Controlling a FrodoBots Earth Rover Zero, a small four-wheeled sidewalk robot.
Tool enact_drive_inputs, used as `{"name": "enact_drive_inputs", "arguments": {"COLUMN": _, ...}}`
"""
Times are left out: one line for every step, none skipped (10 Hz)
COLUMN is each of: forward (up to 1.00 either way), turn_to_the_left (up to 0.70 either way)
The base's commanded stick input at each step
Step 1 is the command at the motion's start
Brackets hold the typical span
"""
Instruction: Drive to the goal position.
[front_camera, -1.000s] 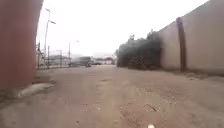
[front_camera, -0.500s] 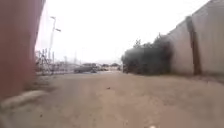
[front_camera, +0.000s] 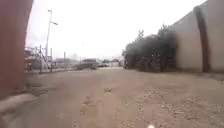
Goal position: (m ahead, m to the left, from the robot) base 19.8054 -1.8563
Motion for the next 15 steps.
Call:
{"name": "enact_drive_inputs", "arguments": {"forward": 1.00, "turn_to_the_left": 0.00}}
{"name": "enact_drive_inputs", "arguments": {"forward": 1.00, "turn_to_the_left": 0.00}}
{"name": "enact_drive_inputs", "arguments": {"forward": 1.00, "turn_to_the_left": 0.00}}
{"name": "enact_drive_inputs", "arguments": {"forward": 1.00, "turn_to_the_left": 0.00}}
{"name": "enact_drive_inputs", "arguments": {"forward": 1.00, "turn_to_the_left": 0.00}}
{"name": "enact_drive_inputs", "arguments": {"forward": 1.00, "turn_to_the_left": 0.00}}
{"name": "enact_drive_inputs", "arguments": {"forward": 1.00, "turn_to_the_left": 0.00}}
{"name": "enact_drive_inputs", "arguments": {"forward": 1.00, "turn_to_the_left": 0.00}}
{"name": "enact_drive_inputs", "arguments": {"forward": 1.00, "turn_to_the_left": 0.00}}
{"name": "enact_drive_inputs", "arguments": {"forward": 1.00, "turn_to_the_left": 0.00}}
{"name": "enact_drive_inputs", "arguments": {"forward": 1.00, "turn_to_the_left": 0.00}}
{"name": "enact_drive_inputs", "arguments": {"forward": 1.00, "turn_to_the_left": 0.00}}
{"name": "enact_drive_inputs", "arguments": {"forward": 1.00, "turn_to_the_left": 0.00}}
{"name": "enact_drive_inputs", "arguments": {"forward": 1.00, "turn_to_the_left": 0.00}}
{"name": "enact_drive_inputs", "arguments": {"forward": 1.00, "turn_to_the_left": 0.00}}
